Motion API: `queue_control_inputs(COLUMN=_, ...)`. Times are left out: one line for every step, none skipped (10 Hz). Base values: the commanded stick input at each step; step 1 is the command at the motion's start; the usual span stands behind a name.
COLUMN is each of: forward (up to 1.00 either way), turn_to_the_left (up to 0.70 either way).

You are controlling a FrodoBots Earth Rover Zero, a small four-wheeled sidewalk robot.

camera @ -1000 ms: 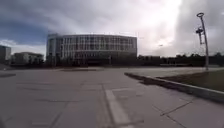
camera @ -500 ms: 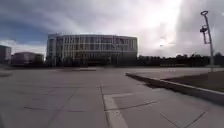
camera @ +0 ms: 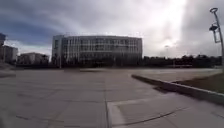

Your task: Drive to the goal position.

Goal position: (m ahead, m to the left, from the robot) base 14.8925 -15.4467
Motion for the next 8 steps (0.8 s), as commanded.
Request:
queue_control_inputs(forward=0.7, turn_to_the_left=0.0)
queue_control_inputs(forward=0.7, turn_to_the_left=0.0)
queue_control_inputs(forward=0.7, turn_to_the_left=0.0)
queue_control_inputs(forward=0.7, turn_to_the_left=0.0)
queue_control_inputs(forward=0.7, turn_to_the_left=0.0)
queue_control_inputs(forward=0.7, turn_to_the_left=0.0)
queue_control_inputs(forward=0.7, turn_to_the_left=0.0)
queue_control_inputs(forward=0.7, turn_to_the_left=0.0)
